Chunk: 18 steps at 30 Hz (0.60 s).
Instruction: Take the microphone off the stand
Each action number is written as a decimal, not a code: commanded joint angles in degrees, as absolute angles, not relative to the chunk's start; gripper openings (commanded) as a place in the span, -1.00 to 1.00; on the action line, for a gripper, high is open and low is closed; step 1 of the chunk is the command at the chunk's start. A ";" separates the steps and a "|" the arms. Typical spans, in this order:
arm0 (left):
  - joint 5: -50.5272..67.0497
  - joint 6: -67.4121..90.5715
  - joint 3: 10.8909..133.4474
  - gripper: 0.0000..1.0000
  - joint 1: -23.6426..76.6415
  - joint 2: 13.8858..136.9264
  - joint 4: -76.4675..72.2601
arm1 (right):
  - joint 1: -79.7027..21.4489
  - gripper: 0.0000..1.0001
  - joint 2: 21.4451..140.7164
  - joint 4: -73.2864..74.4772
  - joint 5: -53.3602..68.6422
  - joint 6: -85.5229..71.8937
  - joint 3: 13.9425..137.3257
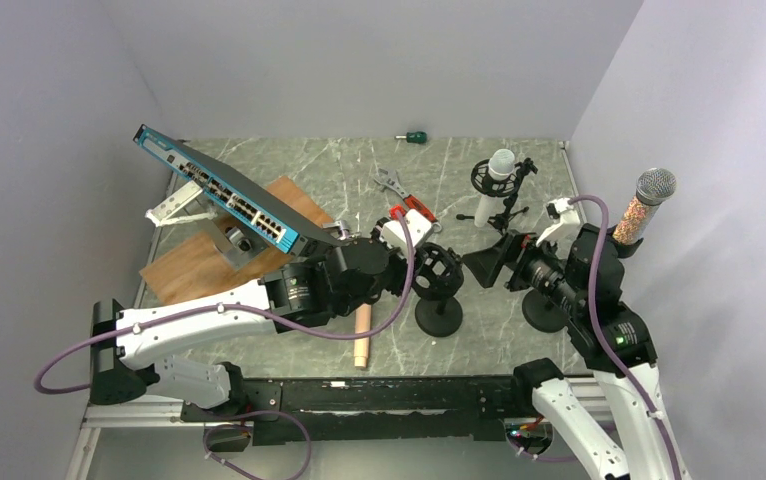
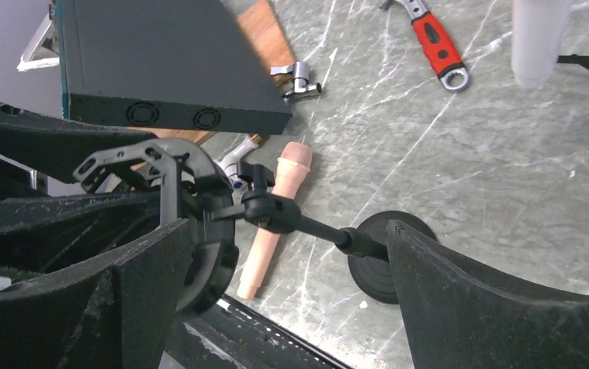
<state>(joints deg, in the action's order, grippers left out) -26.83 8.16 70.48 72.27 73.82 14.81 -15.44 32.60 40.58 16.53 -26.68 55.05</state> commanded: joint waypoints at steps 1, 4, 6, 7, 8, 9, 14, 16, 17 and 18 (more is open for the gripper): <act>-26.06 9.25 73.10 0.15 72.51 73.25 12.70 | -15.29 0.90 34.56 35.24 20.15 -27.79 54.55; -25.52 8.94 73.45 0.31 72.51 73.21 12.66 | -15.33 0.72 35.61 34.66 20.82 -27.53 53.94; -25.63 8.86 73.76 0.39 72.51 73.21 12.83 | -15.29 0.61 35.90 34.52 20.65 -27.30 53.61; -25.73 8.80 73.81 0.43 72.51 73.21 12.97 | -15.29 0.55 35.87 34.33 20.59 -27.25 53.37; -25.75 8.86 74.00 0.46 72.51 73.22 13.06 | -15.29 0.50 35.78 34.01 20.60 -27.25 53.15; -25.70 8.90 74.10 0.48 72.51 73.24 13.13 | -15.23 0.45 35.77 33.55 20.77 -27.36 52.91; -24.72 8.67 74.37 0.48 72.53 73.79 13.16 | -15.21 0.31 36.52 31.90 22.92 -27.60 52.06; -24.66 8.85 74.42 0.45 72.51 74.25 13.10 | -15.29 0.29 36.80 31.91 23.23 -27.52 51.87; -24.71 9.14 74.17 0.44 72.51 74.33 12.99 | -15.23 0.28 36.95 31.94 23.24 -27.45 51.71; -24.51 9.26 73.79 0.43 72.51 74.42 12.73 | -15.36 0.28 36.84 31.91 23.21 -27.36 51.50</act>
